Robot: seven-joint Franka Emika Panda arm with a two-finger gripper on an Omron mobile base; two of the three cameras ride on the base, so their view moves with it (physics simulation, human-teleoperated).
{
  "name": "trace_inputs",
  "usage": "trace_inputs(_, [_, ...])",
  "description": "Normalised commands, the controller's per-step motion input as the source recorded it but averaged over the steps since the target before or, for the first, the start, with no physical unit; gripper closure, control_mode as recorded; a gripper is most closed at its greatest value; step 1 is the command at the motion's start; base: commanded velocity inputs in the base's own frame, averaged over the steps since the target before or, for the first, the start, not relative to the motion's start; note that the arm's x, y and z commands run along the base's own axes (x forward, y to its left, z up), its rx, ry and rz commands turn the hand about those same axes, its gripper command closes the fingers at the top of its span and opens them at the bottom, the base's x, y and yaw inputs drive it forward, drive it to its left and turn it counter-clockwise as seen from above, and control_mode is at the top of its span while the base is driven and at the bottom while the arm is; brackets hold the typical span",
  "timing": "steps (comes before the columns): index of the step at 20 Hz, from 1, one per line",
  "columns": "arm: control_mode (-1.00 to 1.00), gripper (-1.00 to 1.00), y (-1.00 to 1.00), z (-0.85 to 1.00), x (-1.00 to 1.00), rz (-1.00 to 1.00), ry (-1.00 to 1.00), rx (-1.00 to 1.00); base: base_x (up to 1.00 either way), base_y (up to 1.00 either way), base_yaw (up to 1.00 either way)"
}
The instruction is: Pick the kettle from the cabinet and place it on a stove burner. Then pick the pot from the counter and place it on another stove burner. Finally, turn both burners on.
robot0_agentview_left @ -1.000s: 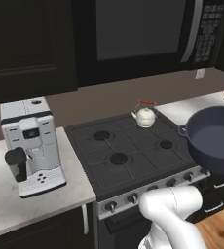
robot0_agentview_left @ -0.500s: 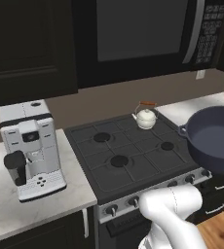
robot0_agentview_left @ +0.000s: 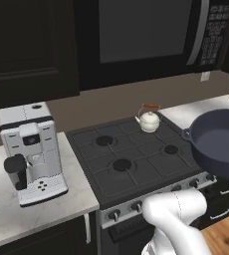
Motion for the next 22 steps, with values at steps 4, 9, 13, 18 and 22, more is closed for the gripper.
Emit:
trace_inputs(4, [-1.0, 1.0, 0.0, 0.0, 0.05, 0.0, 0.0, 0.0, 0.0, 0.0, 0.0])
trace_inputs(9, [-1.0, 1.0, 0.0, 0.0, 0.24, 0.0, 0.0, 0.0, 0.0, 0.0, 0.0])
trace_inputs(13, [-1.0, 1.0, 0.0, 0.0, 0.44, 0.0, 0.02, 0.0, 0.0, 0.0, 0.0])
trace_inputs(18, [-1.0, 1.0, 0.0, -0.01, 0.42, 0.0, 0.01, 0.0, 0.0, 0.0, 0.0])
trace_inputs(22, [-1.0, 1.0, 0.0, -0.04, 0.43, 0.0, 0.02, 0.0, 0.0, 0.0, 0.0])
